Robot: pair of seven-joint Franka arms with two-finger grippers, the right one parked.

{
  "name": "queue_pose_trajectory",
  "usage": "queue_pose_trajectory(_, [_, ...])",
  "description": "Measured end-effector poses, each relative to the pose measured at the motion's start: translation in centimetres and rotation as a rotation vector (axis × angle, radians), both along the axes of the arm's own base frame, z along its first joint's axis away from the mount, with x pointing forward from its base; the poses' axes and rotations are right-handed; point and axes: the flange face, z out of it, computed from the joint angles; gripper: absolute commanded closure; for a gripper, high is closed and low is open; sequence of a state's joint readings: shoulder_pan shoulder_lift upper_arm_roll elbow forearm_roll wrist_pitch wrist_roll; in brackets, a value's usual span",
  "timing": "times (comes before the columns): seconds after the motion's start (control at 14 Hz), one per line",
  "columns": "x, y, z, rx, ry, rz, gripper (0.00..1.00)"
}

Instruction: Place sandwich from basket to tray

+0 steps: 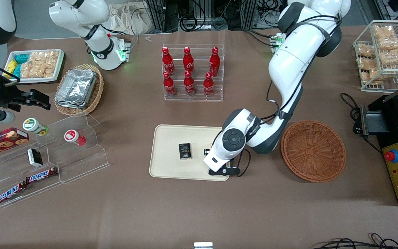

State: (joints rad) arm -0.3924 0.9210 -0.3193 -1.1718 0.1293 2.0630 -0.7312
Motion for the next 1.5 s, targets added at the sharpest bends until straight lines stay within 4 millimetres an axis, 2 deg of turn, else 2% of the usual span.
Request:
queue_pose_trajectory(0.07, [0.1, 0.2, 2.0, 0.005, -0.006, 0.024, 0.00])
queue_pose_trajectory(0.14, [0.5, 1.0, 4.8, 0.014, -0.017, 0.047, 0.00])
queue_pose_trajectory(0.21, [1.0, 2.6, 8.3, 0.030, -0.024, 0.070, 0.00])
queue_pose_trajectory(0.29, [1.5, 5.2, 12.1, 0.053, -0.024, 0.097, 0.00])
queue_pose_trajectory(0.43, [2.1, 11.7, 19.1, 0.096, -0.026, 0.150, 0.00])
queue_pose_trajectory(0.5, [2.0, 15.1, 21.7, 0.110, -0.036, 0.150, 0.00])
queue_pose_trajectory(0.57, [1.5, 18.3, 23.3, 0.124, -0.044, 0.132, 0.00])
queue_pose_trajectory(0.79, [-1.8, 25.6, 25.8, 0.153, -0.030, 0.113, 0.00])
queue_pose_trajectory(1.0, [-4.9, 30.5, 27.2, 0.178, -0.024, 0.112, 0.00])
queue_pose_trajectory(1.14, [-6.3, 33.3, 27.1, 0.180, -0.016, 0.093, 0.00])
queue_pose_trajectory(1.29, [-7.1, 36.5, 26.9, 0.159, -0.012, 0.060, 0.00])
queue_pose_trajectory(1.5, [-6.5, 40.1, 27.5, 0.140, -0.030, 0.038, 0.00])
